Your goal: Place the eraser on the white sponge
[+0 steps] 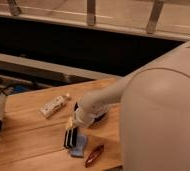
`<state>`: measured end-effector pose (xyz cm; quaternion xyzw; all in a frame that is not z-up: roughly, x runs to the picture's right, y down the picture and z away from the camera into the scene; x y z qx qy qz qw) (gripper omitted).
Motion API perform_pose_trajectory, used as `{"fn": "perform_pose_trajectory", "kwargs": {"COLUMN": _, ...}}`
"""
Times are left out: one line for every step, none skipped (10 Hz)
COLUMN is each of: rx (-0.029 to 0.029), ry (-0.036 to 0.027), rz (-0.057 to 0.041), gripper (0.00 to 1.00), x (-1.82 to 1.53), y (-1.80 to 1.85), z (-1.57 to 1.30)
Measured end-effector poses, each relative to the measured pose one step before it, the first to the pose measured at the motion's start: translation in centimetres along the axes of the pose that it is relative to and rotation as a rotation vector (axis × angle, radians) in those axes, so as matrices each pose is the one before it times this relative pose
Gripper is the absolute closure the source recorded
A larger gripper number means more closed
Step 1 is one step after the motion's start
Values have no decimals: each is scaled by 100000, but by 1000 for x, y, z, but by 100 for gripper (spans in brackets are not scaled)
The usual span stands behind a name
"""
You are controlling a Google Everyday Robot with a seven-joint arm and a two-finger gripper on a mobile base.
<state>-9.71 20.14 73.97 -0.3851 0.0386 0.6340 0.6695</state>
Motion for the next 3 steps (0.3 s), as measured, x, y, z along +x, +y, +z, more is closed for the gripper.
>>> {"fn": "perform_pose_trajectory", "kwargs": {"rx": -106, "ry": 84, "rz": -366, "gripper": 24, "x": 35, "y": 161, "z": 70}}
{"fn": "perform_pose_trajectory", "kwargs": {"rx": -125, "ry": -245, "rz": -225, "gripper": 24, "x": -53, "y": 197, "z": -230}}
{"fn": "perform_pose_trajectory", "kwargs": {"rx": 51, "ry": 572, "rz": 287, "gripper": 24, "x": 178, "y": 81, "z": -214}}
